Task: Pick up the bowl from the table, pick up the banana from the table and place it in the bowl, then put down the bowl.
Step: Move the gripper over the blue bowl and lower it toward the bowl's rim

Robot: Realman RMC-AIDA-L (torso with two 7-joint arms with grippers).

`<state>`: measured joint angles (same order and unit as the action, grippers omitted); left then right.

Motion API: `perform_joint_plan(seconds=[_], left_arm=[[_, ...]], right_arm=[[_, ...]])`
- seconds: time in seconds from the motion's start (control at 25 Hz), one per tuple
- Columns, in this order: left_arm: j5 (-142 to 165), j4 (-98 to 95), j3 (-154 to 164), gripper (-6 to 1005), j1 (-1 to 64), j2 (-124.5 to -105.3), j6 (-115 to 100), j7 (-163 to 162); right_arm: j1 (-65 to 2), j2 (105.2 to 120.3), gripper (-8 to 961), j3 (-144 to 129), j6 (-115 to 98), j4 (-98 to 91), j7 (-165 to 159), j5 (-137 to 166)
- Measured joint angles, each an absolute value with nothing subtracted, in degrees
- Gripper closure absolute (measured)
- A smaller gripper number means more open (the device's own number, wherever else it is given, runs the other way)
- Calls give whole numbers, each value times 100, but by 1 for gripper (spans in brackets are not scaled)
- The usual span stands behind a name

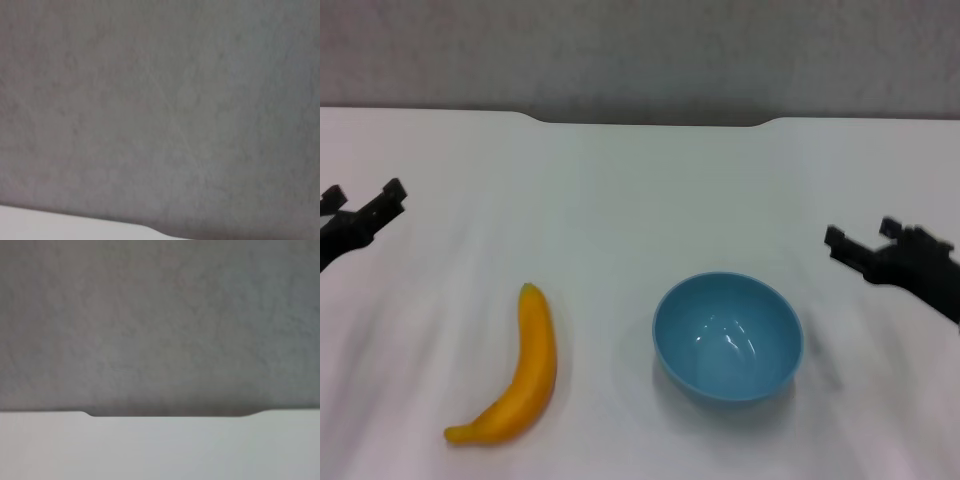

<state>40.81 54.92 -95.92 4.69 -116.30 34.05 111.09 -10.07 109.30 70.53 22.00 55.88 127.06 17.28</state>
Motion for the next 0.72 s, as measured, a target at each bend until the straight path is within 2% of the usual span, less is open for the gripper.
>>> perform_joint_plan(seconds=[0.12, 0.24, 0.36, 0.44, 0.72], left_arm=[[5813, 6471, -9410, 114, 286, -11560, 2758, 9012], [7165, 6945, -9530, 116, 218, -11571, 2737, 7656], [8977, 7343, -9649, 118, 239, -11619, 2738, 6185], [9986, 7473, -9662, 140, 328, -11623, 2747, 5362], [11395, 7519, -9698, 183, 551, -11637, 2804, 4234]], right_arm=[[-716, 10885, 75, 6968, 685, 6928, 11874, 3066], [-454, 10849, 76, 6791, -216, 7914, 11536, 3884], [-452, 10855, 76, 6709, -648, 8184, 11620, 3921], [-606, 10808, 77, 6602, -941, 8174, 11663, 3750], [-1775, 10267, 79, 5996, -2336, 7947, 13479, 770]])
